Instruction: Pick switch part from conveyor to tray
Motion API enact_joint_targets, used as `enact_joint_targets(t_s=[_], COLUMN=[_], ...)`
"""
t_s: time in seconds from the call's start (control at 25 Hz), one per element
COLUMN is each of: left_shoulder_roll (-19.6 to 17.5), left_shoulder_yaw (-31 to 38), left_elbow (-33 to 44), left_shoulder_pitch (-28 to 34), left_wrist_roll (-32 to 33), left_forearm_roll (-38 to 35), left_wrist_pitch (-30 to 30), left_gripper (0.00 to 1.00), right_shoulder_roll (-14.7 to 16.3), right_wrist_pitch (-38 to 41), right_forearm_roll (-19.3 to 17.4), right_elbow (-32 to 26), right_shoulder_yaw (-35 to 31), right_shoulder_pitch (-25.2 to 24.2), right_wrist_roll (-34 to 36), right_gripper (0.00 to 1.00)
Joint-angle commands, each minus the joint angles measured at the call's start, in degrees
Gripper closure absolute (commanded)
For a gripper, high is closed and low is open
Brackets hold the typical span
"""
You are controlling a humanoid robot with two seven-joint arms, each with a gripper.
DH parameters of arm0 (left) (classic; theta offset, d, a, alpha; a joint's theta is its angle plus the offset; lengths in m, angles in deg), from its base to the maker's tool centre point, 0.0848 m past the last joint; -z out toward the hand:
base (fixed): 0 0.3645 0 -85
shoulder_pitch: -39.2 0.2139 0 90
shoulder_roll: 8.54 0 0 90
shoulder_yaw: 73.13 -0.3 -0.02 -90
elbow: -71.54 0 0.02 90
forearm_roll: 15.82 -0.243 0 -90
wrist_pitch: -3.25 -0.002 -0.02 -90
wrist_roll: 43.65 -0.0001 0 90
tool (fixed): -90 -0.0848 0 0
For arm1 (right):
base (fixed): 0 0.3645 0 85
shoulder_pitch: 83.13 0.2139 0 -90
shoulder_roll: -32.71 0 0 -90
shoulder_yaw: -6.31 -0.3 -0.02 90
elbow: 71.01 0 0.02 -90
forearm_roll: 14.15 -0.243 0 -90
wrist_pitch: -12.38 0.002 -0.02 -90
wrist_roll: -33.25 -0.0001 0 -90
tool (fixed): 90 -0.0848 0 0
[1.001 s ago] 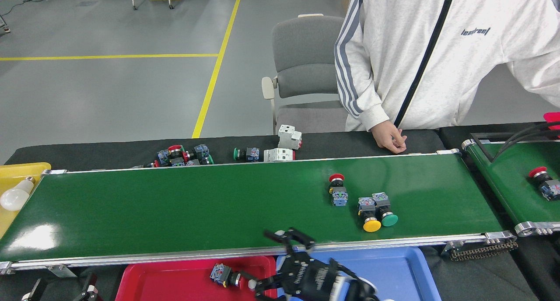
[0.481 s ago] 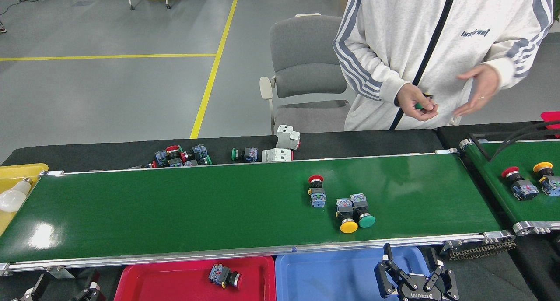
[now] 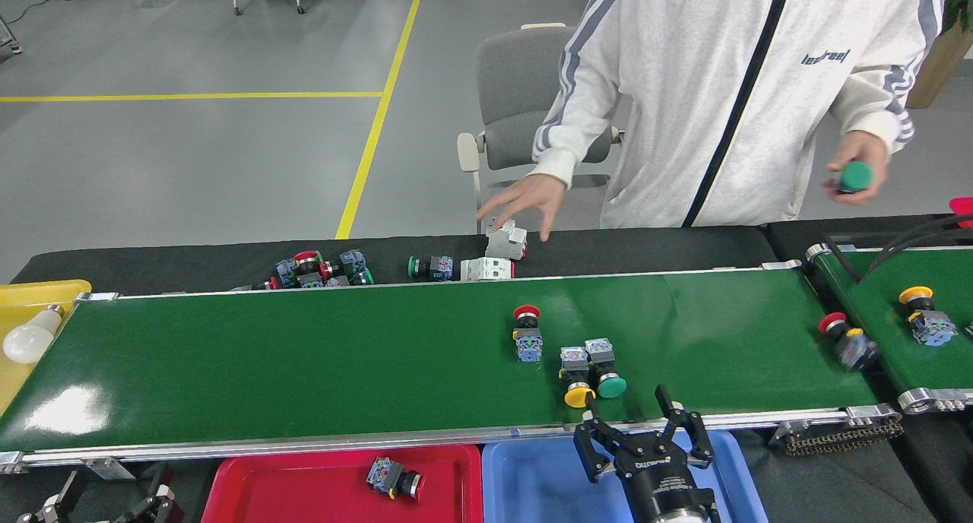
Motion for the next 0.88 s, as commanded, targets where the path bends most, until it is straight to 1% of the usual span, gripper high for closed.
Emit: enact_joint_targets(t_s=[0.0,0.28,0.36,0.6,0.72,0.8,0.84], left_shoulder_roll=[-0.88,-1.32,-1.49,-1.58,-1.58,-1.58,-1.58], left_shoulder_yaw=[0.24,0.15,0.15,0.15,0.15,0.06,0.06], left_elbow=[0.69,0.69,0.69,0.69,0.51,0.34,0.34], left_shoulder_pitch=[-0.33,-0.33,-0.51,-1.04,-1.12,-1.56,-1.74], left_wrist_roll=[-0.46,-0.46,-0.37,-0.46,-0.46,-0.37,-0.37], left_forearm_roll=[-0.03,-0.03,-0.03,-0.03,-0.11,-0.11,-0.20], left_wrist_pitch=[0.13,0.13,0.13,0.13,0.13,0.13,0.13], left_gripper=[0.00,0.00,0.00,0.00,0.00,0.00,0.00], right_shoulder_roll=[-0.45,-0.71,-1.59,-3.26,-3.70,-3.70,-3.79], right_wrist_pitch=[-0.78,-0.69,-0.69,-0.69,-0.78,-0.69,-0.69], right_forearm_roll=[0.24,-0.02,-0.02,-0.64,-1.17,-2.57,-2.93], right_elbow=[0.52,2.72,4.04,10.37,15.38,18.28,19.33], right_shoulder_yaw=[1.42,5.55,5.81,5.72,5.99,6.51,7.39], right_shoulder_pitch=[1.66,4.03,5.26,11.15,15.02,17.30,18.18], right_wrist_roll=[-0.36,-1.33,-1.50,-1.50,-1.50,-1.50,-1.50], right_gripper=[0.01,0.01,0.01,0.01,0.01,0.06,0.11])
